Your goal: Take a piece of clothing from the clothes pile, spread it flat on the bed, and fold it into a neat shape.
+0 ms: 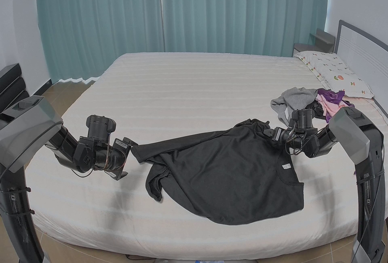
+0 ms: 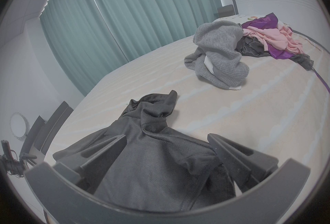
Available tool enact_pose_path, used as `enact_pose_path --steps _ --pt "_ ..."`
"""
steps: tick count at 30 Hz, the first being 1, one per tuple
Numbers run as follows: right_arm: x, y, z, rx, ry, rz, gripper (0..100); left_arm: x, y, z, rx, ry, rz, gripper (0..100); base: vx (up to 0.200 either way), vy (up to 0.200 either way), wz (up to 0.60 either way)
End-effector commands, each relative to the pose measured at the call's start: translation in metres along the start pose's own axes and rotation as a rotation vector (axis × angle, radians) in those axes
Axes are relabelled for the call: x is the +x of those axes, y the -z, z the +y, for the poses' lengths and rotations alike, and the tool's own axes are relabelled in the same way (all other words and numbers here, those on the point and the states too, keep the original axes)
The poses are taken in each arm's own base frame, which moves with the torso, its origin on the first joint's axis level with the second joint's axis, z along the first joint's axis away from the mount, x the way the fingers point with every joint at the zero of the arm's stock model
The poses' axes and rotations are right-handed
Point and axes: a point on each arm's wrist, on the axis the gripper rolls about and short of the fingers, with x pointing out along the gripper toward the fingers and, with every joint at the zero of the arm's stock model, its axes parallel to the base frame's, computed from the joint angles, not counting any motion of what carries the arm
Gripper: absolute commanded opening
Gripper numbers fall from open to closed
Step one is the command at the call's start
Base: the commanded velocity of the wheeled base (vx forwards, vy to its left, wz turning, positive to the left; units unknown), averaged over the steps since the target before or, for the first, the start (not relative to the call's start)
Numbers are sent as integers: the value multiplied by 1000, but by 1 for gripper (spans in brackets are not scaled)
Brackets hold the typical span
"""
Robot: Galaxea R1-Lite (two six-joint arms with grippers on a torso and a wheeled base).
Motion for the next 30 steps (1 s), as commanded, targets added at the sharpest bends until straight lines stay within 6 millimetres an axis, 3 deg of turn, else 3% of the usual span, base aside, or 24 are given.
enact_pose_path --steps 1,4,5,24,30 --pt "14 13 -1 -9 12 13 100 0 0 0 2 -1 1 100 0 0 0" --pt "22 12 -6 -16 45 -13 100 0 0 0 2 -1 0 100 0 0 0" --pt "25 8 -8 -15 56 -36 0 0 0 0 2 -1 0 100 0 0 0" --pt "22 -20 -58 108 150 -123 0 1 0 1 3 -3 0 100 0 0 0" --pt "29 -21 -61 170 147 -137 0 0 0 0 3 -1 0 100 0 0 0"
